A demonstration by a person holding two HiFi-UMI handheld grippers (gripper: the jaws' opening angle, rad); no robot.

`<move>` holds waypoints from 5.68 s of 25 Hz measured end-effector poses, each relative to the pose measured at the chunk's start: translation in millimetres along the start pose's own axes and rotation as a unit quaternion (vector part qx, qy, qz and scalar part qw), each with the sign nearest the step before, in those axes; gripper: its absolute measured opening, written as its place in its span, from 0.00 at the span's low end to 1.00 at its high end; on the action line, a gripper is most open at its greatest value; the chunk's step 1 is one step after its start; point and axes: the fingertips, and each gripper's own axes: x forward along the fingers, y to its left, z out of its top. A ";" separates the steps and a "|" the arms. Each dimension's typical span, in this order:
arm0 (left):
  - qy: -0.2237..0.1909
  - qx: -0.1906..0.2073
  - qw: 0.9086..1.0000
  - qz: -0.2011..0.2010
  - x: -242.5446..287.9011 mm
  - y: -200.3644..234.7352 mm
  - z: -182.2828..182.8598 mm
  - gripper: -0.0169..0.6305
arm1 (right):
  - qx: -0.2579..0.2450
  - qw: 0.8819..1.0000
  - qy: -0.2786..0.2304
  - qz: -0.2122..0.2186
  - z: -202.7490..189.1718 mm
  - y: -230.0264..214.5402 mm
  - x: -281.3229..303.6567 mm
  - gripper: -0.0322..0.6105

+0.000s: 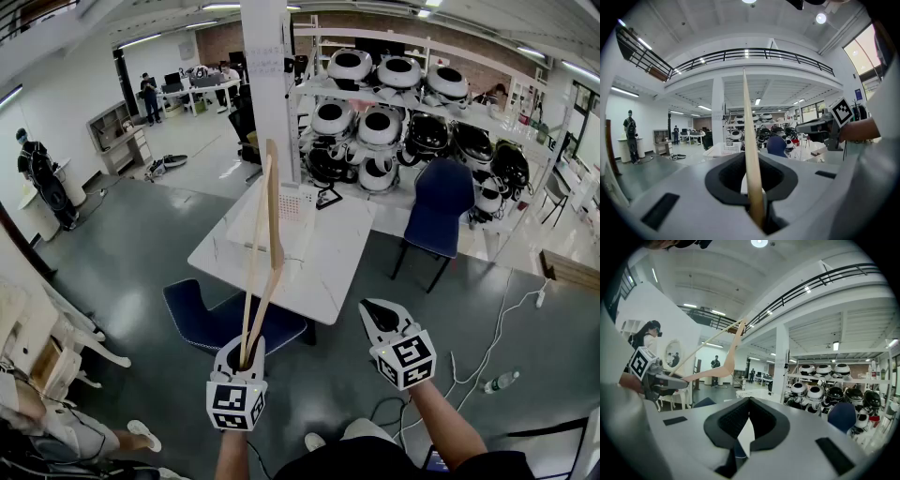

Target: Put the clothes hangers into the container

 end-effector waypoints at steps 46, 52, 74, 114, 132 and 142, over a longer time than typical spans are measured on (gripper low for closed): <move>0.019 0.000 1.000 0.007 149.4 51.6 17.8 0.11 | 0.021 1.000 0.001 0.004 0.2 -96.8 129.7 0.08; 0.020 -0.004 1.000 0.014 176.2 54.3 22.2 0.11 | 0.020 1.000 -0.001 0.013 2.2 -115.9 149.2 0.08; 0.009 -0.051 0.997 0.054 240.0 49.2 38.7 0.11 | 0.025 0.999 0.009 0.044 -25.3 -182.5 189.6 0.08; 0.154 -0.053 0.987 0.005 346.0 110.5 -26.3 0.11 | 0.042 0.999 0.021 -0.023 -16.4 -221.5 258.4 0.08; 0.253 -0.058 0.965 -0.030 384.2 113.1 -61.3 0.11 | 0.029 0.999 0.034 -0.030 -15.1 -218.5 284.0 0.08; 0.302 -0.035 0.952 -0.029 386.3 112.1 -79.4 0.11 | 0.025 0.999 0.039 -0.025 -14.3 -212.8 291.5 0.08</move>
